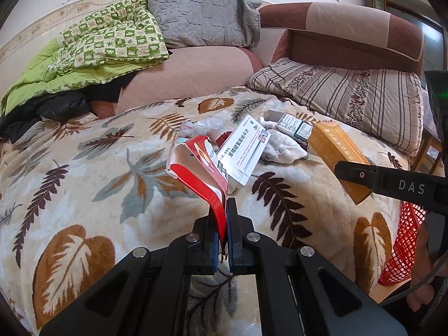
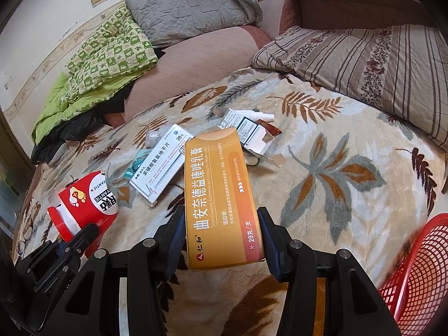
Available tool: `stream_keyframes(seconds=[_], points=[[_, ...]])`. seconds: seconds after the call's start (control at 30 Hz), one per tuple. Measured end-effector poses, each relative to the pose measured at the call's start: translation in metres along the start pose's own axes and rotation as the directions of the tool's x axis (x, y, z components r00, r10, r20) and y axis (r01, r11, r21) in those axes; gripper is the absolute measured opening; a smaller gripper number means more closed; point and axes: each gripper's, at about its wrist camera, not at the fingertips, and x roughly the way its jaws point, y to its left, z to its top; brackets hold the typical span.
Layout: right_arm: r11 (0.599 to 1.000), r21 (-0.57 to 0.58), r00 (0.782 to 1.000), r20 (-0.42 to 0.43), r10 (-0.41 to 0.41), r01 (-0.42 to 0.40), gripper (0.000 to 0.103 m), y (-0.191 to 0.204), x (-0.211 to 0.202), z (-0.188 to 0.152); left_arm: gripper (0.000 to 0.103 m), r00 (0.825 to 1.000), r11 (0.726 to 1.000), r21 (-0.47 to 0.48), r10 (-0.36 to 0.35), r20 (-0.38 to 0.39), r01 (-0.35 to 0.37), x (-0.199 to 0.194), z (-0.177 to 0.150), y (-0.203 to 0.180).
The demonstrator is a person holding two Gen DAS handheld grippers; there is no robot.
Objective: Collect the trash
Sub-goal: 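Carry the red-and-white packet and orange box over the red wastebasket with both tools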
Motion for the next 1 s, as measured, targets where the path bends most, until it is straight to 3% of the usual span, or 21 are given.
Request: stream_keyframes(seconds=[0.37,0.63,0.87,1.0], points=[[1.000,0.004,1.000,0.016,0.000,0.000,0.054,0.001,-0.005,0.000,0.004,0.999,0.999,0.008,-0.031,0.006,0.031,-0.002,0.000,-0.002],[0.992,0.099,0.997,0.033,0.074,-0.077,0.054,-0.018,-0.044,-0.012,0.004,0.995,0.991,0.088,-0.103,0.015,0.101,-0.014,-0.002,-0.026],[0.979,0.196,0.997,0.074,0.034,-0.048,0.054,-0.074,-0.102,-0.026,0.004,0.967,0.956,0.153,-0.253,-0.013,0.252,-0.036,0.005,-0.075],[0.966,0.255,0.993,0.099,-0.058,0.031,0.054,-0.115,-0.138,-0.038,0.004,0.941,0.920,0.205,-0.337,-0.023,0.335,-0.049,0.015,-0.115]])
